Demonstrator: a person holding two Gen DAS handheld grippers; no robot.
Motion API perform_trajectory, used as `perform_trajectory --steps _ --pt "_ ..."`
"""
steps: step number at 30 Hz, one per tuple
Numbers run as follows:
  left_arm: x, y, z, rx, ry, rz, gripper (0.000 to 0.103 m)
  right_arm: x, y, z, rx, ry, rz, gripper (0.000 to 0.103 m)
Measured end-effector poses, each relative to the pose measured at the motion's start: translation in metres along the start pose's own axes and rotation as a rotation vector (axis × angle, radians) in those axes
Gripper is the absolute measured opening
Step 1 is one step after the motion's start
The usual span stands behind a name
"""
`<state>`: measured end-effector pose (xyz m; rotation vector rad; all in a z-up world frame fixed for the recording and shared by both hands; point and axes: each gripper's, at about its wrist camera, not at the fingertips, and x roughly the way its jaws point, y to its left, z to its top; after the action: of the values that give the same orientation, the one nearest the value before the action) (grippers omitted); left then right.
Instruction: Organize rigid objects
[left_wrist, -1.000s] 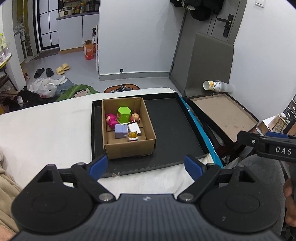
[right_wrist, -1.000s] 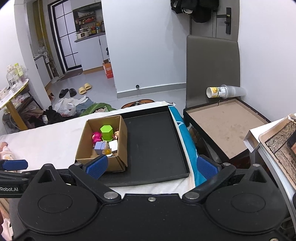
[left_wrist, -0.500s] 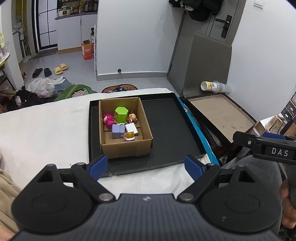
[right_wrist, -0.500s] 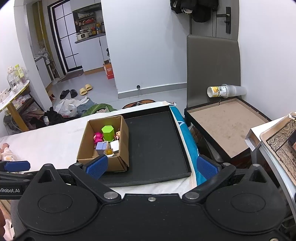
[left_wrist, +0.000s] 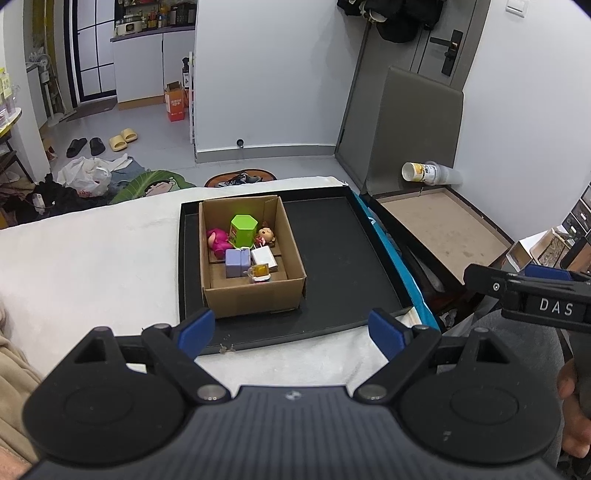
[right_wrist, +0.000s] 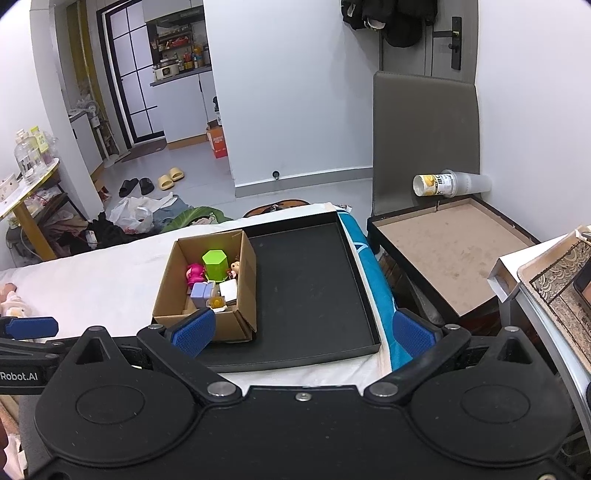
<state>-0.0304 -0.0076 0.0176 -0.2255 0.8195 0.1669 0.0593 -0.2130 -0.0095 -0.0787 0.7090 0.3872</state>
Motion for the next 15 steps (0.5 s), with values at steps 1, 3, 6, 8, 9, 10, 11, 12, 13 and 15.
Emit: perform_trajectory --steps 1,3,6,8,9,10,11,12,13,15 --pt "-0.0001 0.0 0.0 0.0 0.0 0.0 0.09 0.0 -0.0008 0.0004 0.001 -0.001 -0.001 0.103" --pt "0.0001 -0.0001 0.0003 0.002 -0.002 -0.001 0.09 -0.0008 -0.0018 0.001 0.005 -0.002 0.0 0.103" --pt "-0.0008 -0.0003 0.0 0.004 -0.008 0.001 0.09 -0.0027 -0.0028 0.002 0.009 -0.007 -0.001 0.103" --pt "-0.0017 -0.0003 -0.0008 0.004 -0.014 -0.001 0.09 -0.0034 -0.003 0.0019 0.008 -0.008 -0.002 0.103" --pt "-0.0023 -0.0005 -0.0009 0.005 -0.015 -0.002 0.09 -0.0034 -0.0029 0.0018 0.008 -0.007 -0.002 0.103" --pt "-0.0027 -0.0007 -0.0012 0.007 -0.016 -0.001 0.09 -0.0035 -0.0024 0.0018 0.009 -0.007 -0.002 0.103" --pt "-0.003 -0.001 -0.0011 0.008 -0.017 -0.001 0.09 -0.0035 -0.0026 0.0018 0.011 -0.006 -0.002 0.103" --pt "-0.0034 -0.0011 -0.0009 0.009 -0.017 -0.002 0.09 -0.0035 -0.0032 0.0014 0.011 -0.006 -0.003 0.103" --pt "-0.0037 -0.0011 -0.0009 0.009 -0.017 -0.002 0.09 -0.0036 -0.0035 0.0016 0.012 -0.004 -0.002 0.103" --pt "-0.004 -0.0013 -0.0007 0.011 -0.017 -0.001 0.09 -0.0038 -0.004 0.0015 0.019 0.001 0.009 0.103"
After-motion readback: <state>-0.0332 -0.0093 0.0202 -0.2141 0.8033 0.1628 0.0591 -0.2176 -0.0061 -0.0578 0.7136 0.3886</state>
